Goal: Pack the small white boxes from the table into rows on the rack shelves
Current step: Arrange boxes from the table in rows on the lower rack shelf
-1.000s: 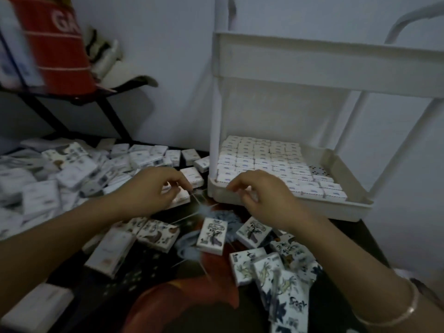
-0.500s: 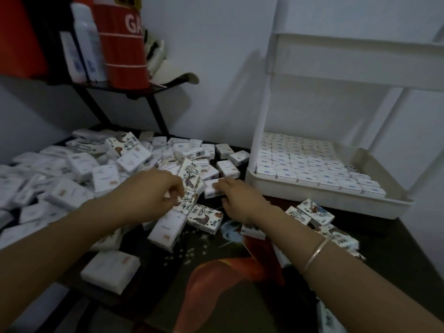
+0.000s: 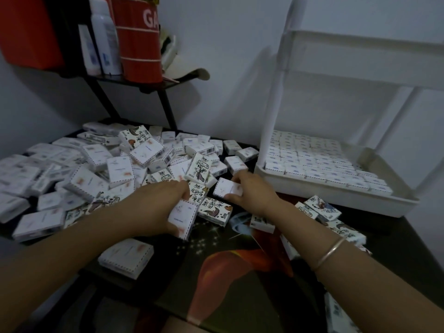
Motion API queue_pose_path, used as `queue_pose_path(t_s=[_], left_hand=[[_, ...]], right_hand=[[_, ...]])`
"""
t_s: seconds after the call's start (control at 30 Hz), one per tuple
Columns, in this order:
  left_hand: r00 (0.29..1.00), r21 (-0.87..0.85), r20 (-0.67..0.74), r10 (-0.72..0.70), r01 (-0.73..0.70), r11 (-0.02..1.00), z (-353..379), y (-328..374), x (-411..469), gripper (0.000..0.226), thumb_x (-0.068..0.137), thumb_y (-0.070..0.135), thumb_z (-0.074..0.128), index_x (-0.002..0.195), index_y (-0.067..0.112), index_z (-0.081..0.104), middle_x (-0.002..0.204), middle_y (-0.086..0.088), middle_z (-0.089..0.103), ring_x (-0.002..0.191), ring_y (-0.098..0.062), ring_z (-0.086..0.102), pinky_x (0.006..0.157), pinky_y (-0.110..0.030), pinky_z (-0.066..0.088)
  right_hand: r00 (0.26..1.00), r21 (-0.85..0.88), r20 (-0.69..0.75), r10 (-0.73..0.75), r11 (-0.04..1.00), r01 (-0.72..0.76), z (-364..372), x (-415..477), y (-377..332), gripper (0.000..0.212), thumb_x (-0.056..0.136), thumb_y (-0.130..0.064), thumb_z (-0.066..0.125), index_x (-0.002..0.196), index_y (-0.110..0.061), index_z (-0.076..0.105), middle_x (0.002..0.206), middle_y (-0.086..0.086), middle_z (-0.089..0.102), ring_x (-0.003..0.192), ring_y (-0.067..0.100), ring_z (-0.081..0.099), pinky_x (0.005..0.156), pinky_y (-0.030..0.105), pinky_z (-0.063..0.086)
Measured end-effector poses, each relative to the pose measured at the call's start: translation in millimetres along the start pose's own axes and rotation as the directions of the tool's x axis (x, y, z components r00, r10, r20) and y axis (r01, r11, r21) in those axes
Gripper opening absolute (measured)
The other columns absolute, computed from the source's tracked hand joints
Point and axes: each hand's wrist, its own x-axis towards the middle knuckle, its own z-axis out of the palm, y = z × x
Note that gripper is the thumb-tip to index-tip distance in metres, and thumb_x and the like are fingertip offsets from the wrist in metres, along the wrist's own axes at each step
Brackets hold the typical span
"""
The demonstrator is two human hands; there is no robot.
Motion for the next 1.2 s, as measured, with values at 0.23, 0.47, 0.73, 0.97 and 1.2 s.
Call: queue_pose_path(t_s=[0.23,0.47,0.73,0.97,1.2], left_hand=[[1.000,-0.531,0.006,-0.008,0.010,0.847,0.5,4.1,11.3,0.063,0.062,0.042,0.087,0.112,0.047,0.050,0.107,0.020,0.051,0.097,0.000,0.054,0.080,-0.019,0.047],[0.996,-0.904,0.085,-0.035,0.092,0.418,-11.9,35.0,46.2,0.037,0.069,0.020,0.083,0.098,0.010,0.061,0.091,-0.006,0.075,0.081,-0.022,0.073,0.064,-0.029,0.059],[0.995,-0.877,-0.098,-0.014,-0.080,0.474,-22.1,115.9,106.4,0.021,0.081,0.019,0.076,0.097,0.031,0.069,0.092,0.008,0.074,0.083,-0.008,0.070,0.066,-0.022,0.057],[0.996,-0.960,0.007,0.084,-0.017,0.279,-28.2,196.5,165.1,0.011,0.086,0.010,0.069,0.096,0.015,0.071,0.088,-0.001,0.073,0.071,-0.010,0.071,0.059,-0.021,0.056],[0.942,-0.926,-0.271,-0.197,-0.200,0.321,-30.0,248.2,253.3,0.030,0.086,0.021,0.070,0.110,0.025,0.053,0.105,0.008,0.061,0.082,0.002,0.057,0.056,-0.010,0.048]], right_hand=[[0.995,0.287,-0.096,-0.031,0.956,0.057,-9.0,-24.8,-0.7,0.043,0.084,-0.028,0.073,0.120,-0.021,0.051,0.105,-0.001,0.061,0.090,0.018,0.057,0.068,0.029,0.043],[0.995,0.836,-0.026,0.101,0.548,-0.034,-61.7,-60.8,21.9,0.028,0.089,-0.008,0.066,0.108,-0.029,0.063,0.108,0.010,0.063,0.077,0.028,0.072,0.069,0.039,0.061],[0.953,0.891,-0.098,0.286,0.451,-0.044,-108.6,-109.3,98.5,0.033,0.092,-0.004,0.057,0.102,-0.032,0.073,0.114,0.032,0.051,0.096,0.037,0.065,0.075,0.039,0.060],[0.841,0.924,-0.114,0.530,0.367,-0.107,-133.5,-142.9,166.2,0.035,0.094,-0.003,0.045,0.102,-0.023,0.073,0.117,0.001,0.068,0.099,0.017,0.067,0.071,0.032,0.059],[0.707,0.769,-0.326,0.628,0.611,-0.188,-159.7,-142.6,195.2,0.018,0.095,-0.016,0.050,0.099,-0.026,0.065,0.097,0.000,0.068,0.067,0.010,0.070,0.055,0.022,0.056]])
